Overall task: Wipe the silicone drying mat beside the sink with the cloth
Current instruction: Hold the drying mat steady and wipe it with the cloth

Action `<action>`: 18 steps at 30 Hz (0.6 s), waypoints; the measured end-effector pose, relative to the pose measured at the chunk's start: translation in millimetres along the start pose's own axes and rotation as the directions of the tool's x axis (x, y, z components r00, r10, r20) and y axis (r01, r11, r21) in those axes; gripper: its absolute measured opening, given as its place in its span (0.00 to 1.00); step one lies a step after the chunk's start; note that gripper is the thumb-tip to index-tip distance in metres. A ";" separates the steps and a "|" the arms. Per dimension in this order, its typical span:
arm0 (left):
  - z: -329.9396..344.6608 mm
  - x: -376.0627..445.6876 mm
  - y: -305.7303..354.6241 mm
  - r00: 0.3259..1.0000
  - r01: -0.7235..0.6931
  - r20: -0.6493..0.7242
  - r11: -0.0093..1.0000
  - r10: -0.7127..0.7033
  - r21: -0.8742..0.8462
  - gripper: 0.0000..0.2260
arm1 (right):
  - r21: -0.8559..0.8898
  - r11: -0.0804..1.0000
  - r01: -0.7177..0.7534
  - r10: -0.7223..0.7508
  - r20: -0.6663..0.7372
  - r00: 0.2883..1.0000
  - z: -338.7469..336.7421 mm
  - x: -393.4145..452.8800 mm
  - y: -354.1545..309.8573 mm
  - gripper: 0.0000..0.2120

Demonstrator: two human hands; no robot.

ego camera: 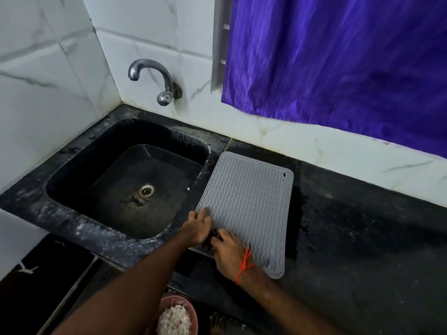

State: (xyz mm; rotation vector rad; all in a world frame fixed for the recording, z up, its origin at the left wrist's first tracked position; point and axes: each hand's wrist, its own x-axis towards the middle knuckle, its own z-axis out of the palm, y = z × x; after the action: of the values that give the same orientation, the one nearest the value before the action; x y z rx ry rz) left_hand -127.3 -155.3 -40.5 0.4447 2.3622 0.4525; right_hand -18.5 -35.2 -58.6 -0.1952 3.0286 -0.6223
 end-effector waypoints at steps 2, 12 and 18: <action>1.3 3.9 -2.4 1.000 0.025 -0.005 1.000 -0.025 -0.012 0.15 | 0.123 0.991 -0.042 0.033 0.074 0.997 -8.5 5.2 5.9 0.15; 6.5 13.2 -3.7 0.980 -0.135 -0.127 0.978 0.156 0.158 0.24 | 0.474 0.767 -0.432 0.553 -0.148 0.820 -105.0 108.1 117.4 0.19; 12.8 14.2 -7.0 0.986 -0.133 -0.075 0.973 0.149 0.191 0.20 | 0.111 0.898 -0.425 0.436 -0.097 0.895 -113.6 165.8 168.8 0.19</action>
State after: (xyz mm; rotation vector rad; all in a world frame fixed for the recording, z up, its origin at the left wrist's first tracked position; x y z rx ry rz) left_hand -130.0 -152.8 -60.5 0.6955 2.4802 0.3235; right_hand -209.9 141.1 -23.8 0.5247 2.9875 -0.7392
